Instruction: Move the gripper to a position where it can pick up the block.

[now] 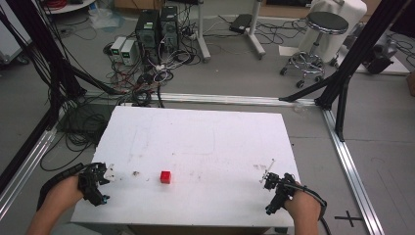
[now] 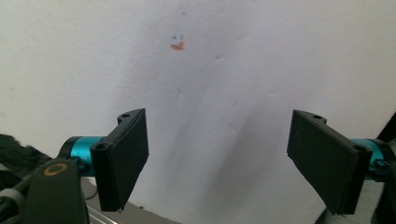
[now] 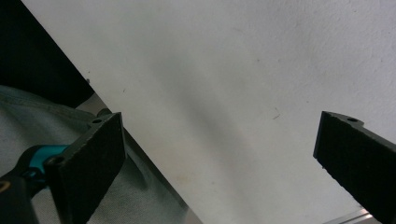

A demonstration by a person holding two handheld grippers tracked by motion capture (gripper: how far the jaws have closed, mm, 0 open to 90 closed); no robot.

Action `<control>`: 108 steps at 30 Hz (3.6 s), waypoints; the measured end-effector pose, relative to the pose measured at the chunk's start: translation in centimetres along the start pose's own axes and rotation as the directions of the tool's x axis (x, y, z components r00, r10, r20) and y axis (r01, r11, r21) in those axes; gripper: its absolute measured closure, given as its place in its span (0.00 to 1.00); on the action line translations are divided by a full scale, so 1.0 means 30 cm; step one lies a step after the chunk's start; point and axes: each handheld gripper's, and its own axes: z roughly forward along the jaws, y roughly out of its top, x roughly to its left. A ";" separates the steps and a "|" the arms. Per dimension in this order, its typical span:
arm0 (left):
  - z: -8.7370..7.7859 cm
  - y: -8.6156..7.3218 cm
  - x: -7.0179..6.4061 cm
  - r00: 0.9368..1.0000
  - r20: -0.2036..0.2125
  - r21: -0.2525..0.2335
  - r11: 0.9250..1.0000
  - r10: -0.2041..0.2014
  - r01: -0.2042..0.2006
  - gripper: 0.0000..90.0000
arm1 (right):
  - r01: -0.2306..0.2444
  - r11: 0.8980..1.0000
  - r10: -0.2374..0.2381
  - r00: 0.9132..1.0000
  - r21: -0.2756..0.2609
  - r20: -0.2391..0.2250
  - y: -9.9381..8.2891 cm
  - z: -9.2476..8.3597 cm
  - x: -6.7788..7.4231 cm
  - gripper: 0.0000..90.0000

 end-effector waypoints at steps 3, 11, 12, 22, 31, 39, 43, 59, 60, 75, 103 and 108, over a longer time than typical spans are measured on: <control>-0.012 0.017 0.018 1.000 0.000 -0.012 1.000 0.019 -0.019 0.23 | 0.001 1.000 -0.001 1.000 -0.003 -0.004 -0.001 -0.001 -0.001 0.02; -0.026 0.055 0.047 0.997 -0.005 0.004 0.997 0.083 -0.083 0.23 | 0.005 1.000 -0.005 1.000 -0.011 -0.002 0.000 -0.005 0.001 0.02; -0.027 0.060 0.048 0.997 0.001 0.000 0.997 0.082 -0.082 0.23 | 0.003 1.000 -0.003 1.000 -0.012 -0.003 0.000 -0.006 0.001 0.02; -0.029 0.119 0.075 0.987 0.015 0.017 0.987 0.161 -0.161 0.23 | -0.003 1.000 0.003 1.000 -0.017 -0.009 -0.010 -0.005 -0.003 0.02; -0.019 0.185 0.090 0.977 0.020 0.035 0.976 0.213 -0.214 0.23 | -0.007 1.000 0.007 1.000 -0.016 -0.011 -0.013 -0.003 -0.005 0.02; -0.020 0.264 0.101 0.962 0.040 0.039 0.962 0.269 -0.271 0.23 | -0.002 1.000 0.002 1.000 -0.023 -0.013 -0.018 -0.004 -0.007 0.02; -0.022 0.296 0.108 0.954 0.054 0.034 0.954 0.296 -0.298 0.23 | -0.002 1.000 0.001 1.000 -0.027 -0.012 -0.021 -0.005 -0.009 0.02; -0.007 0.443 0.094 0.911 0.085 0.046 0.912 0.404 -0.409 0.23 | -0.007 1.000 0.007 1.000 -0.025 -0.014 -0.020 -0.007 -0.006 0.02; -0.007 0.450 0.092 0.908 0.085 0.048 0.909 0.410 -0.414 0.23 | 0.000 1.000 -0.001 1.000 -0.027 -0.015 -0.020 -0.006 -0.007 0.02; 0.030 0.556 0.043 0.869 0.120 0.050 0.871 0.480 -0.488 0.23 | -0.007 0.999 0.006 1.000 -0.032 -0.019 -0.022 -0.010 -0.006 0.02; 0.131 0.650 -0.017 0.853 0.170 0.048 0.861 0.493 -0.507 0.23 | 0.000 0.999 -0.001 1.000 -0.033 -0.023 -0.021 -0.006 -0.004 0.02; 0.144 0.662 -0.023 0.857 0.175 0.036 0.867 0.484 -0.497 0.23 | 0.000 1.000 -0.001 1.000 -0.031 -0.025 -0.018 -0.004 -0.002 0.02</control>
